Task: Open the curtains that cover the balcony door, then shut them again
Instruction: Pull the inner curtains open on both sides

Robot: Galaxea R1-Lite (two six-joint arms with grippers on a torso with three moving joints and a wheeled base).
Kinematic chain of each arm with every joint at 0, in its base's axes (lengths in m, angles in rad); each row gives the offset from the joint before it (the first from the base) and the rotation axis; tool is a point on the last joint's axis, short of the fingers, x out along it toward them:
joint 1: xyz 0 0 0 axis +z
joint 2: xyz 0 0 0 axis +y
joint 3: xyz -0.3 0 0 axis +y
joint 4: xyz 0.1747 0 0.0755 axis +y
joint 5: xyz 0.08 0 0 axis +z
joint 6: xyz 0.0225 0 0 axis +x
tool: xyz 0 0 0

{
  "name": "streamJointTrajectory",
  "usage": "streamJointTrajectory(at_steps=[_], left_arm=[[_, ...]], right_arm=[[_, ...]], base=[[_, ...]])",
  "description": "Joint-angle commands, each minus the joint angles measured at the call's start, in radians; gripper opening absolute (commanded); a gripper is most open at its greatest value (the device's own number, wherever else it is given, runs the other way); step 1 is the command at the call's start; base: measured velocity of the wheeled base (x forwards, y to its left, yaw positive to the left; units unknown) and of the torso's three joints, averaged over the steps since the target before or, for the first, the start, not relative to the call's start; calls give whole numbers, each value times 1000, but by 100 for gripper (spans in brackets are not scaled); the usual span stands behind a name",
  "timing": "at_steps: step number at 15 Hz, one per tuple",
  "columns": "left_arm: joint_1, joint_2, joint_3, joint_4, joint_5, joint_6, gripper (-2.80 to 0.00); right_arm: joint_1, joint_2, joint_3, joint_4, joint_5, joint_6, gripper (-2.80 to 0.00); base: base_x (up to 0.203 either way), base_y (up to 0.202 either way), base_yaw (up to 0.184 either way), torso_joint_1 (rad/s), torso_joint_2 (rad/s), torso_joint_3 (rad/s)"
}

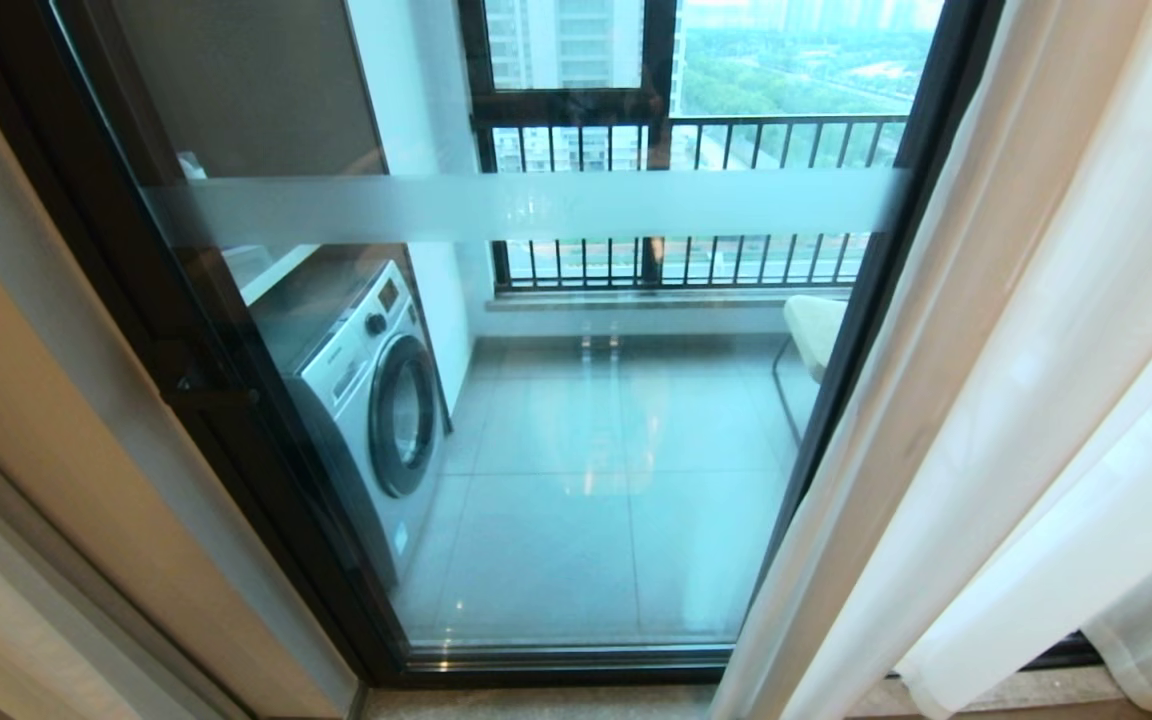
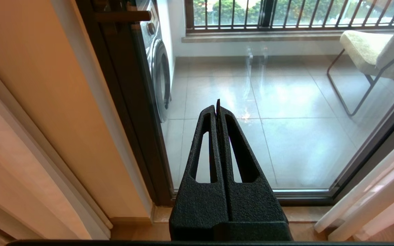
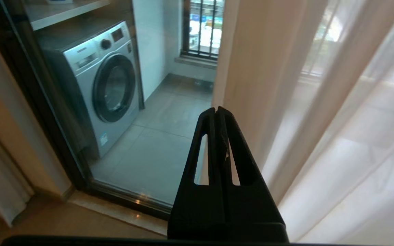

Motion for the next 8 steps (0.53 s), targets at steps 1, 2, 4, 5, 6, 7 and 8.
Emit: streamJointTrajectory(at_steps=[1,2,4,5,6,7,8], left_arm=[[-1,0,0,0,1,0,-280],[-1,0,0,0,1,0,-280],[1,0,0,-1,1,0,-280],[0,0,0,0,1,0,-280],[0,0,0,0,1,0,-280],[-1,0,0,0,1,0,-280],[-1,0,0,0,1,0,-280]], right_arm=[[0,202,-95,-3,61,-4,-280],[0,257,-128,-6,79,-8,-280],[0,359,-180,-12,100,-31,0],[0,397,-192,-28,104,-47,0],[0,432,-198,-63,106,-62,0],[0,460,-200,-96,107,-75,0],[0,487,-205,-111,106,-82,0]], base=[[0,0,0,0,0,0],[0,0,0,0,0,0],[0,0,0,0,0,0],[0,0,0,0,0,0],[0,0,0,0,0,0],[0,0,0,0,0,0],[0,0,0,0,0,0]])
